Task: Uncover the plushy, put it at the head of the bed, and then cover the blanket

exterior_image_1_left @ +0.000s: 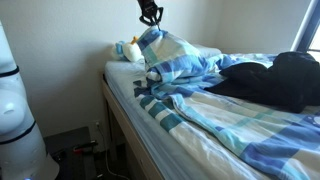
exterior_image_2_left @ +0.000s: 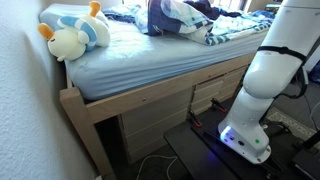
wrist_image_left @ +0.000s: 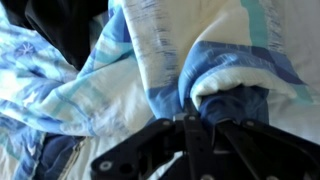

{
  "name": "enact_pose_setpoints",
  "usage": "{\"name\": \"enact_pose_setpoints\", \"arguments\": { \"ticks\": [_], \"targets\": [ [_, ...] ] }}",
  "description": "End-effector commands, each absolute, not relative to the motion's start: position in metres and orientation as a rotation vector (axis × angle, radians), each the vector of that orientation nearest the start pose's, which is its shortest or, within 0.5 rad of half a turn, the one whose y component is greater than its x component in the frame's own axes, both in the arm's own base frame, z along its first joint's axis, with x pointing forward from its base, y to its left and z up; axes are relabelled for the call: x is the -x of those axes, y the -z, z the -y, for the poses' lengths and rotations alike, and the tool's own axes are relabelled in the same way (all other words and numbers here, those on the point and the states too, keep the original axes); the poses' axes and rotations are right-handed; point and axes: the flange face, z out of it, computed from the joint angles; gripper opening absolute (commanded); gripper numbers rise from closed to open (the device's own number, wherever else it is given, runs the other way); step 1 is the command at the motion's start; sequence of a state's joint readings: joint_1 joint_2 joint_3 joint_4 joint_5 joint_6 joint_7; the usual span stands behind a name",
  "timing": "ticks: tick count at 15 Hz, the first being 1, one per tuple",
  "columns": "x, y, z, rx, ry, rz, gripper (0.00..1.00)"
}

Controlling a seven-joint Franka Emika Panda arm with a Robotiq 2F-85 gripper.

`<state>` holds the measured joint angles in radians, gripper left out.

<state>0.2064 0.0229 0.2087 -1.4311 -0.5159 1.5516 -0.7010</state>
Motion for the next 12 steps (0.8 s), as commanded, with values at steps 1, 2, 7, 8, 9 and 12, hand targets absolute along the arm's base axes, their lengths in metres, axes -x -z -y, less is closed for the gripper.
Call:
{"name": "enact_pose_setpoints", "arguments": {
  "ticks": [1, 2, 7, 8, 9, 12],
  "targets": [
    [-0.532, -0.69, -0.217, -2.241, -0.077, -1.475, 0.02],
    [-0.531, -0.688, -0.226, -2.245, -0.084, -1.505, 0.02],
    [-0.538, -0.666, -0.25, -2.34, -0.117, -1.627, 0.02],
    [-0.538, -0.661, -0.256, -2.378, -0.123, -1.658, 0.02],
    [-0.539, -0.652, -0.263, -2.409, -0.119, -1.693, 0.02],
    [-0.538, -0.639, -0.283, -2.487, -0.147, -1.819, 0.02]
  ]
}}
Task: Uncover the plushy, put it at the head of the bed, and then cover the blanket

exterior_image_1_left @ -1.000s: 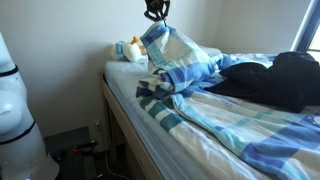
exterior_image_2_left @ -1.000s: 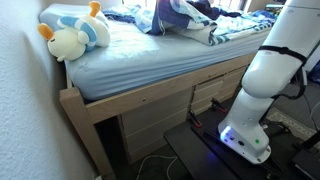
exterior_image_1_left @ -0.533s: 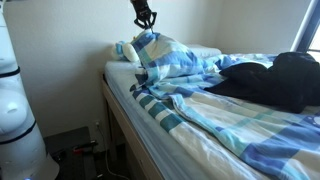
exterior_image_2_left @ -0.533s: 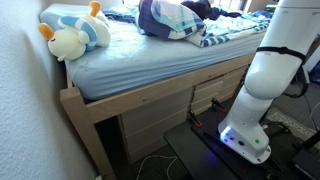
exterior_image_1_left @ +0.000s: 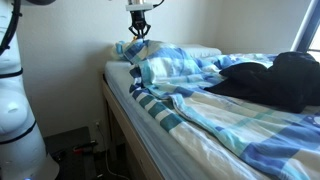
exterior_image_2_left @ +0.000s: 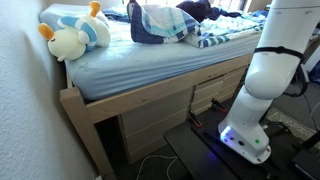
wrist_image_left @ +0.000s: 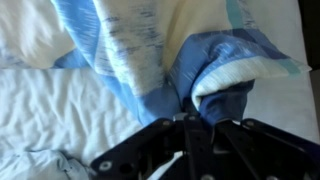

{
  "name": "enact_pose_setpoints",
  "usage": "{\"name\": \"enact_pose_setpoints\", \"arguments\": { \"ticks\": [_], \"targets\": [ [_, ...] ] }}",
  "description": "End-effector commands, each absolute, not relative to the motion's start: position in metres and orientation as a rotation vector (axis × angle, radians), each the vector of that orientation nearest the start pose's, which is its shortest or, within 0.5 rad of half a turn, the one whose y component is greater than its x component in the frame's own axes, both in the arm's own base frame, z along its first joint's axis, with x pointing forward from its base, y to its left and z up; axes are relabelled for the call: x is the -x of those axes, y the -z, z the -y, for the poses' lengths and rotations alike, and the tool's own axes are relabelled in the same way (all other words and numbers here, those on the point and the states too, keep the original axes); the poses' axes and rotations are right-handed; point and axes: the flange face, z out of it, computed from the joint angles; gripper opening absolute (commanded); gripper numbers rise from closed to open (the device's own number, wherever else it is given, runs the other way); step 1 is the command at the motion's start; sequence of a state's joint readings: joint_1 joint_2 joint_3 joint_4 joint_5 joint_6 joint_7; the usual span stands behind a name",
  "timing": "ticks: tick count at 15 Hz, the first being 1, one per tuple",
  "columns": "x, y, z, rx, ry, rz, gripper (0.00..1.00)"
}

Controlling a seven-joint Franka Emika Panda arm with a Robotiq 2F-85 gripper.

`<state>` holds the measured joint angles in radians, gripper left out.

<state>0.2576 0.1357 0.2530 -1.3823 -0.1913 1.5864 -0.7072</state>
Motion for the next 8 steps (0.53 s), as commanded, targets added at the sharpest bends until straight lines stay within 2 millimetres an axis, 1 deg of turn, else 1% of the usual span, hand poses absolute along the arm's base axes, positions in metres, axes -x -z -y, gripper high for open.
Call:
{"name": "enact_pose_setpoints", "arguments": {
  "ticks": [1, 3, 4, 5, 8],
  "targets": [
    [-0.539, -0.634, -0.289, 2.531, 0.16, 1.884, 0.02],
    [-0.541, -0.629, -0.299, 2.457, 0.17, 1.879, 0.02],
    [-0.541, -0.63, -0.303, 2.431, 0.173, 1.879, 0.02],
    [-0.541, -0.632, -0.305, 2.411, 0.179, 1.888, 0.02],
    [-0.539, -0.651, -0.304, 2.385, 0.205, 1.909, 0.02]
  ]
}}
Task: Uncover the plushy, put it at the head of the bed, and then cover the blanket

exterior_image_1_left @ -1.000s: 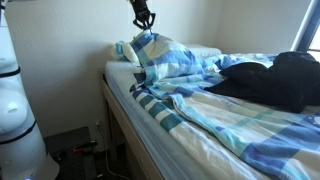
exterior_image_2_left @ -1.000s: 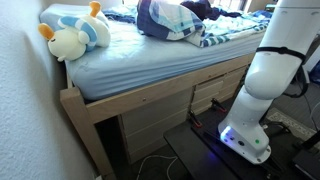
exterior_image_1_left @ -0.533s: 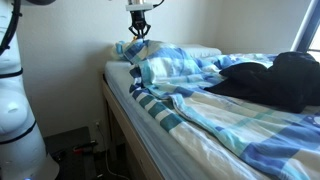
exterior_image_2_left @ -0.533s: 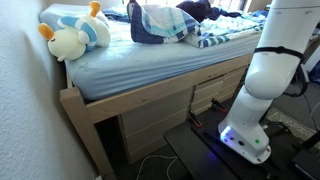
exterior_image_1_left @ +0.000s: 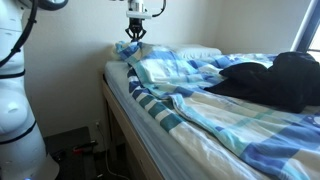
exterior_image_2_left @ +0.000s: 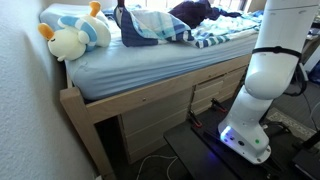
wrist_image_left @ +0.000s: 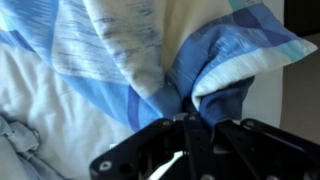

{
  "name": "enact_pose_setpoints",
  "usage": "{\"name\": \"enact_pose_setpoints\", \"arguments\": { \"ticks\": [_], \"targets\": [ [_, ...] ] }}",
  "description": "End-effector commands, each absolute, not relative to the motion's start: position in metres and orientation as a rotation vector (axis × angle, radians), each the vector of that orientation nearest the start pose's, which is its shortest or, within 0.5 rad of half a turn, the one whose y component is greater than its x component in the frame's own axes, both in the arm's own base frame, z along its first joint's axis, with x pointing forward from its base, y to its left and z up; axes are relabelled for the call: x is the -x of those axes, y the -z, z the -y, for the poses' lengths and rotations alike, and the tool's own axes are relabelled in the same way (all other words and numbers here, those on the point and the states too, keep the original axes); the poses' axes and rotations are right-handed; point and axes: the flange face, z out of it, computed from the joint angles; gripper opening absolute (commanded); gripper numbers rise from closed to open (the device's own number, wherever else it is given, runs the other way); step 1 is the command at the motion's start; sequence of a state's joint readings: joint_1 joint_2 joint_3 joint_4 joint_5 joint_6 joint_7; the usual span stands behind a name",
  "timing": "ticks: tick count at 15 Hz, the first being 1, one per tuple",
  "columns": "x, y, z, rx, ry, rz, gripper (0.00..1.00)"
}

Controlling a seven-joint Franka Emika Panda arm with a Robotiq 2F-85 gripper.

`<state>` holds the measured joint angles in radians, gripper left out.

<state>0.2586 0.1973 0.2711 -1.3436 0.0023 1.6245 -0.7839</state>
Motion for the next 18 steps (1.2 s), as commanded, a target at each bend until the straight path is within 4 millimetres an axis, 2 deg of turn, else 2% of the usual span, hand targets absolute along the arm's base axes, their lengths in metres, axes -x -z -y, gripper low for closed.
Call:
{"name": "enact_pose_setpoints", "arguments": {
  "ticks": [1, 5, 10, 15, 18],
  "targets": [
    [-0.535, -0.66, -0.304, 2.373, 0.218, 1.909, 0.02],
    [-0.513, -0.696, -0.308, 2.287, 0.248, 1.95, 0.02],
    [-0.504, -0.719, -0.31, 2.211, 0.285, 1.929, 0.02],
    [-0.506, -0.716, -0.317, 2.106, 0.277, 1.873, 0.02],
    [-0.515, -0.701, -0.317, 2.097, 0.256, 1.841, 0.02]
  ]
}}
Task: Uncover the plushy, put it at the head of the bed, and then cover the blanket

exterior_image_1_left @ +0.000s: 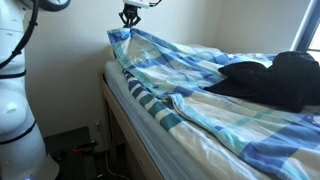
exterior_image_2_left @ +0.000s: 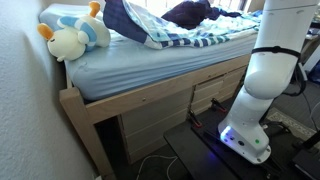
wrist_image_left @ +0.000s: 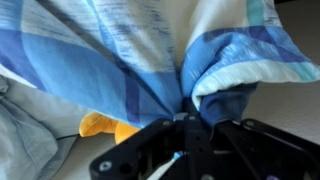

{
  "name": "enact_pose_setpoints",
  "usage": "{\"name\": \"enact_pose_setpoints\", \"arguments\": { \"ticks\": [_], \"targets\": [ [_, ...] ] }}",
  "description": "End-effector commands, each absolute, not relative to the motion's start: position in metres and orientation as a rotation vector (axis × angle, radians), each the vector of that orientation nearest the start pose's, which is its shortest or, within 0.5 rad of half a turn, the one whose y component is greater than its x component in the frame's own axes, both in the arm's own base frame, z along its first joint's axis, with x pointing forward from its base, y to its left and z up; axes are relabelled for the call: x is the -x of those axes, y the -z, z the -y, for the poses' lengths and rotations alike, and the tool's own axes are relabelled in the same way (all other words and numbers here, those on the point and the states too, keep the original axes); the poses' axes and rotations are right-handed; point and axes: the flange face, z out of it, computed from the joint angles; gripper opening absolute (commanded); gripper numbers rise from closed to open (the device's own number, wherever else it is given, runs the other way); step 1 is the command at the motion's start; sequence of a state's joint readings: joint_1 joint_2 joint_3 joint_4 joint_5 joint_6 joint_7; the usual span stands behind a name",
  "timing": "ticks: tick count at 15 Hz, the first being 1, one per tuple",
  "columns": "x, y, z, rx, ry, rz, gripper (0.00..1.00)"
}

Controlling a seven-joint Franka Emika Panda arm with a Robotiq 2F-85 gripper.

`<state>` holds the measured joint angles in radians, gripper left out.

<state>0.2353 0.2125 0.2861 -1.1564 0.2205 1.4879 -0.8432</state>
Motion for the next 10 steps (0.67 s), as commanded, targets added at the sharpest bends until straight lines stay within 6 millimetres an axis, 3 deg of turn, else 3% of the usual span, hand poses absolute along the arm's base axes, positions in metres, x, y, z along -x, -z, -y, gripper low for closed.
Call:
{"name": "enact_pose_setpoints", "arguments": {
  "ticks": [1, 5, 6, 10],
  "targets": [
    [-0.519, -0.692, -0.318, 2.096, 0.244, 1.835, 0.02],
    [-0.53, -0.66, -0.32, 2.079, 0.169, 1.8, 0.02],
    [-0.531, -0.656, -0.32, 2.082, 0.152, 1.801, 0.3],
    [-0.531, -0.656, -0.321, 2.093, 0.133, 1.817, 0.56]
  ]
}}
